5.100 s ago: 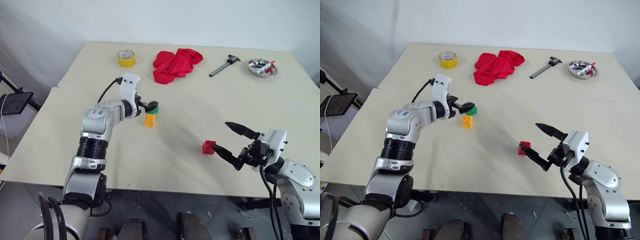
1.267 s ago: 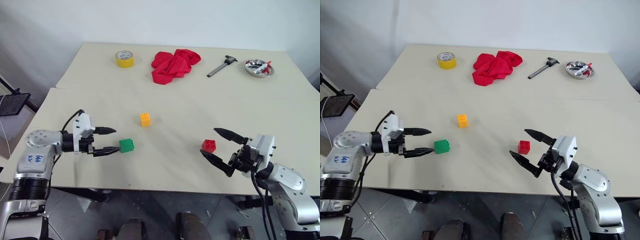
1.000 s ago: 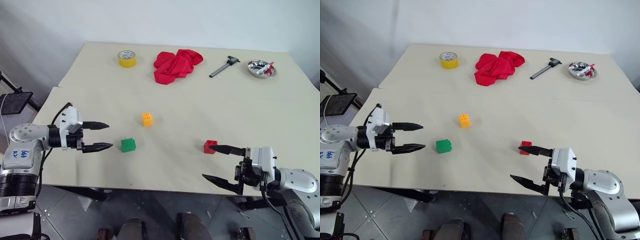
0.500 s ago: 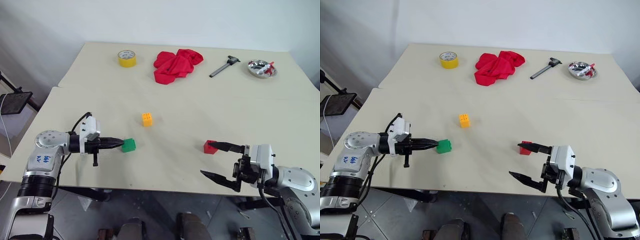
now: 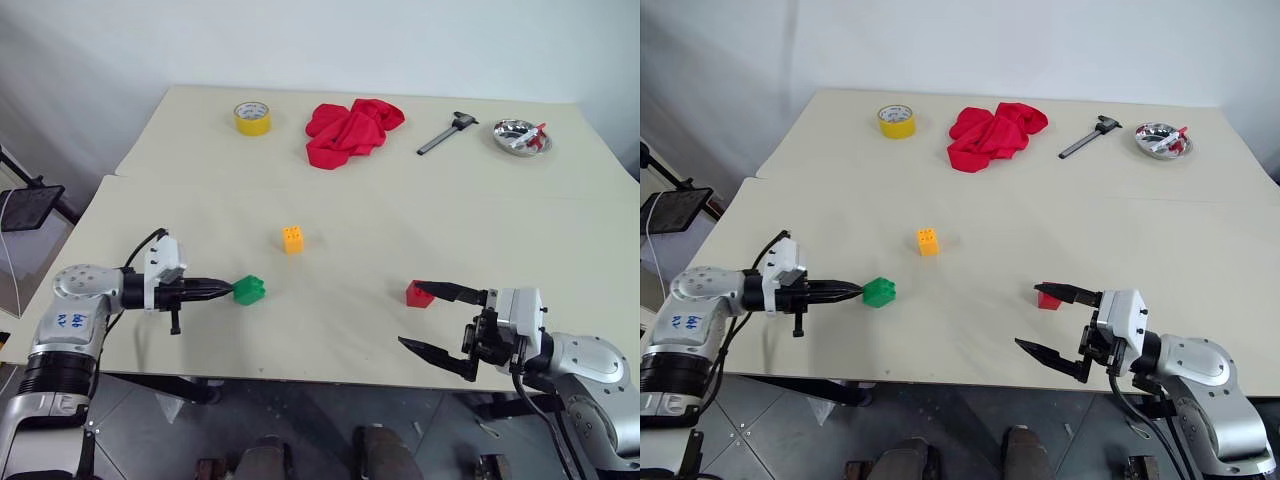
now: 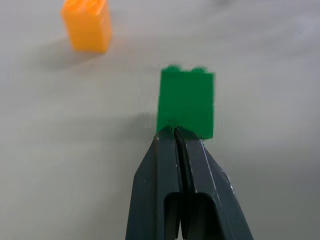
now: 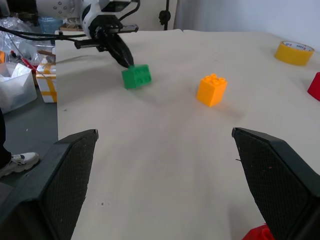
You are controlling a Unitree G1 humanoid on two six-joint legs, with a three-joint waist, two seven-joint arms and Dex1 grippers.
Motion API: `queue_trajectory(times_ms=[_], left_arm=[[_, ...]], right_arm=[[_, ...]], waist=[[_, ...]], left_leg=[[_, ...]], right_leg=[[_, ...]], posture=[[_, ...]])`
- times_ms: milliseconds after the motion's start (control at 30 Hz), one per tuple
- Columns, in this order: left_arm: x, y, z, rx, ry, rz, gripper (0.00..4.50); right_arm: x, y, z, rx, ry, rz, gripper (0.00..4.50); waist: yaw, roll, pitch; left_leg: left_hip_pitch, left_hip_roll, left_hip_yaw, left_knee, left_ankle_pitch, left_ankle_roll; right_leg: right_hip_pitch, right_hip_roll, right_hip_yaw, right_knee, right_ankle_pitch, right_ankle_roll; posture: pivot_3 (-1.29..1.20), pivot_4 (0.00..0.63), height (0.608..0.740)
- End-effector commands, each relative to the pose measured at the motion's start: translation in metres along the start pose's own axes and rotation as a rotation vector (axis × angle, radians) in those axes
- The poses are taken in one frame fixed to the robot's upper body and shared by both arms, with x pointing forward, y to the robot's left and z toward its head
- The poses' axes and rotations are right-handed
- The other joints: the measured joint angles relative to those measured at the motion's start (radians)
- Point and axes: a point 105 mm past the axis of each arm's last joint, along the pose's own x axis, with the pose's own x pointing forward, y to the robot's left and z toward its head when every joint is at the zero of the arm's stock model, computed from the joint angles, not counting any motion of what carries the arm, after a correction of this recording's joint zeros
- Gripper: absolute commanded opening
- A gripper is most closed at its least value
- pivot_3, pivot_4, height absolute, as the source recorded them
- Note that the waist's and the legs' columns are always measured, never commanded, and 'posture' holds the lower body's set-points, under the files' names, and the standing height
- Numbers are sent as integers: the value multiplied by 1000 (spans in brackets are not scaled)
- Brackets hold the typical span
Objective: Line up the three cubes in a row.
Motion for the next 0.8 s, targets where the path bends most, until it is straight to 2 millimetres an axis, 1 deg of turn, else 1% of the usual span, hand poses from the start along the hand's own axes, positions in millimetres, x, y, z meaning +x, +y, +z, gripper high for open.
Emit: queue_trajectory(times_ms=[33, 167, 267, 300, 367, 467, 533, 600, 633, 700, 767, 800], left_arm=[[-10, 2, -5, -1, 10, 34, 53], [-13, 2, -1, 4, -18, 53, 53], [-25, 3, 8, 6, -54, 79, 53], [-31, 4, 9, 11, -58, 90, 230], [-41, 3, 10, 24, -53, 108, 649], [-56, -4, 10, 28, -60, 119, 1526], [-60, -12, 11, 39, -95, 113, 2171], [-60, -16, 12, 32, -122, 107, 2766], [-56, -17, 9, 40, -127, 105, 3069], [-38, -21, 4, 42, -141, 77, 3651], [-22, -20, 4, 49, -162, 66, 4274], [-18, -18, 4, 52, -163, 65, 4479]], right_arm=[[4, 1, 6, -23, -27, 11, 4500], [5, 0, 6, -22, -32, 20, 4500], [5, 0, 6, -21, -31, 26, 4500], [5, 0, 6, -20, -30, 28, 4500], [4, -1, 5, -19, -29, 30, 4500], [4, 0, 6, -22, -30, 39, 4500], [5, 0, 9, -33, -47, 49, 4500], [5, 0, 12, -35, -57, 62, 4500], [7, 3, 13, -30, -64, 86, 4500], [14, 12, 16, -15, -91, 153, 4500], [18, 19, 16, -12, -101, 198, 4500], [20, 20, 15, -12, -102, 204, 4500]], waist=[[0, 0, 0], [4, 0, 0], [2, 0, 0], [0, 0, 0], [-5, 0, 0], [-10, 1, 1], [-12, 2, 1], [-11, 2, 1], [-8, 2, 1], [0, 3, 2], [6, 3, 2], [7, 3, 2]], left_leg=[[0, 0, 0, 0, 0, 0], [-1, 0, -1, 0, 0, 0], [-1, 0, -1, 0, -1, 0], [-2, 0, -1, 0, -1, 0], [-1, 0, 0, -1, -1, 0], [-1, 0, 0, -1, -2, 0], [-1, 0, 0, -1, -2, 1], [-1, 0, 0, -1, -3, 2], [-1, 0, 0, -1, -3, 2], [-1, -1, 0, -1, -3, 2], [0, -1, 0, 0, -3, 2], [0, -2, 0, 0, -3, 2]], right_leg=[[0, 0, 0, 0, 0, 0], [0, -3, -2, -1, 0, 0], [0, -6, -6, -1, 0, 0], [0, -10, -9, 0, 0, -1], [-1, -12, -15, 0, 1, -2], [-1, -13, -22, -1, 1, -2], [0, -14, -24, -1, 1, -2], [0, -15, -25, -1, 1, -2], [0, -15, -26, -1, 2, -3], [1, -16, -27, -3, 2, -3], [2, -15, -28, -6, 2, -3], [2, -15, -29, -6, 2, -3]], posture=[[0, 150, 740], [0, 150, 740], [0, 150, 740], [0, 150, 740], [0, 150, 740], [0, 150, 740], [0, 150, 740], [0, 150, 740], [0, 150, 740], [0, 150, 740], [0, 150, 740], [0, 150, 740]])
